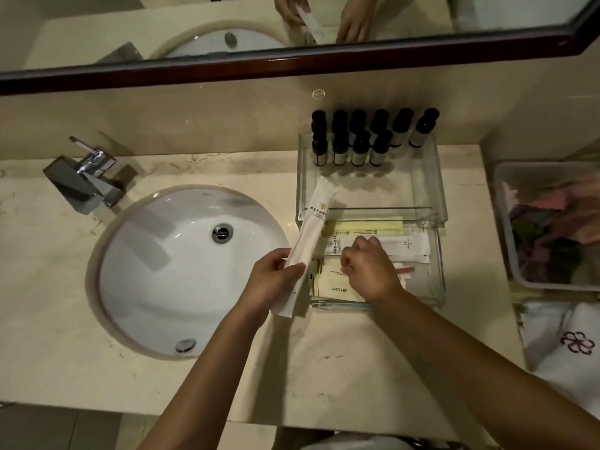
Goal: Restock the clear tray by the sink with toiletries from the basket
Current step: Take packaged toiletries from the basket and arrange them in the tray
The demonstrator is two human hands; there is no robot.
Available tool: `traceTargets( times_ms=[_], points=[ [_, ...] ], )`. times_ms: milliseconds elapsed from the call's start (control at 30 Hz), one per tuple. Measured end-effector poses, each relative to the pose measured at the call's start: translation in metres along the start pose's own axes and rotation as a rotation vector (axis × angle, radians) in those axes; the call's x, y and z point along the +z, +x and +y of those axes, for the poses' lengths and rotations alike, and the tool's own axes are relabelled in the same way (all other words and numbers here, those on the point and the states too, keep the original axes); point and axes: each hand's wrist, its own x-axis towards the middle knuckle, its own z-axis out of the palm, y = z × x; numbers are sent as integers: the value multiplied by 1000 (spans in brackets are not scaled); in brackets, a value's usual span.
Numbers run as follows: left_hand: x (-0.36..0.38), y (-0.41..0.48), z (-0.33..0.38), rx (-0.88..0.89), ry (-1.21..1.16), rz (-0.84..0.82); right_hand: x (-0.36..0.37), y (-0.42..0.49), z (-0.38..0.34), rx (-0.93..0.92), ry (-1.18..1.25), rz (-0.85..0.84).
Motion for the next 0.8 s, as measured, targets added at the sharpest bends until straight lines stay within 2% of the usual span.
traceTargets(
  times_ms=[133, 233, 333, 400, 500, 567, 667, 800],
  points=[
    [-1, 4, 5, 3, 119, -76, -9, -13, -2, 176, 170, 203],
    [0, 11, 10, 85, 408, -144, -28, -27, 3, 214, 201, 385],
    [11, 22, 20, 241, 747, -258, -43, -40, 14, 112, 22, 334],
    [24, 27, 30, 331, 846, -327, -45, -43, 24, 5, -117, 349],
    [48, 37, 48, 436, 936, -324, -45, -42, 39, -22, -236, 368],
    [59, 43, 54, 487, 1028, -291, -46, -38, 47, -22, -204, 343],
    [67, 51, 55, 583, 1176, -207, -50, -29, 61, 89, -118, 302],
    [61, 56, 42, 636, 1214, -122, -53, -17, 70, 109, -2, 305]
  ],
)
